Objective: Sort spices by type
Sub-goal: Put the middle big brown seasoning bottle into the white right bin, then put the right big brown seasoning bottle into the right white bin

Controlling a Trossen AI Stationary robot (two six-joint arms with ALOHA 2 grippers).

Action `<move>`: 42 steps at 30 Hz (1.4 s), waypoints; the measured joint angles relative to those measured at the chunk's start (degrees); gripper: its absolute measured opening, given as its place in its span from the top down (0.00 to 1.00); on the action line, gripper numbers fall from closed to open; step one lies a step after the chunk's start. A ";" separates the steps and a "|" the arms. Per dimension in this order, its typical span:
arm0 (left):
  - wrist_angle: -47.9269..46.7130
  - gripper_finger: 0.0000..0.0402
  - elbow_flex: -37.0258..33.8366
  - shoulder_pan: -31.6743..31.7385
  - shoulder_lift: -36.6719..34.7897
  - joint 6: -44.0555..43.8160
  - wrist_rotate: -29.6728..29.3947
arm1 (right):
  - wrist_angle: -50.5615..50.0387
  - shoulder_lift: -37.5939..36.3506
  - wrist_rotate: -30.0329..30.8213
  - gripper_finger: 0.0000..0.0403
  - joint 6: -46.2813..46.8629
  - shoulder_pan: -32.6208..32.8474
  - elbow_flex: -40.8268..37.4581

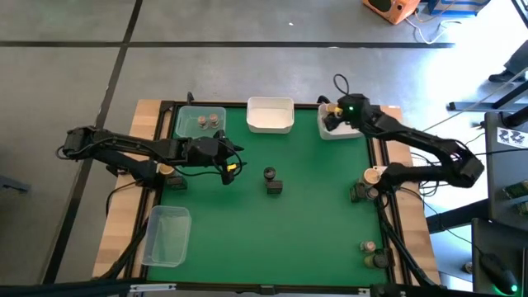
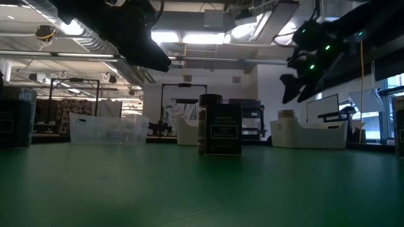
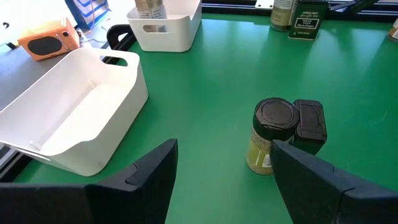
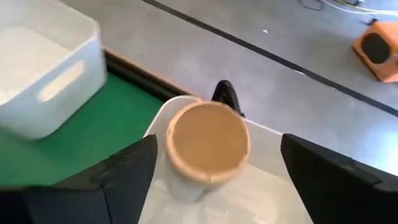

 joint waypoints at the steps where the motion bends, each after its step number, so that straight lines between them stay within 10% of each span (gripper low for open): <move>1: 0.02 0.40 0.00 -0.01 0.00 0.00 0.00 | -1.68 -1.81 -0.74 0.16 -0.29 0.00 0.00; 12: 0.04 0.40 0.00 0.00 0.00 -0.02 0.00 | -24.32 -17.03 -10.40 0.16 -0.77 0.02 4.67; 25: 0.05 0.40 0.00 -0.01 0.01 -0.51 0.00 | -48.93 -16.37 -12.94 0.16 8.45 12.71 19.47; 42: -0.05 0.40 0.00 -0.01 0.01 -0.87 0.00 | -70.52 -7.91 -12.58 0.16 30.53 34.99 20.26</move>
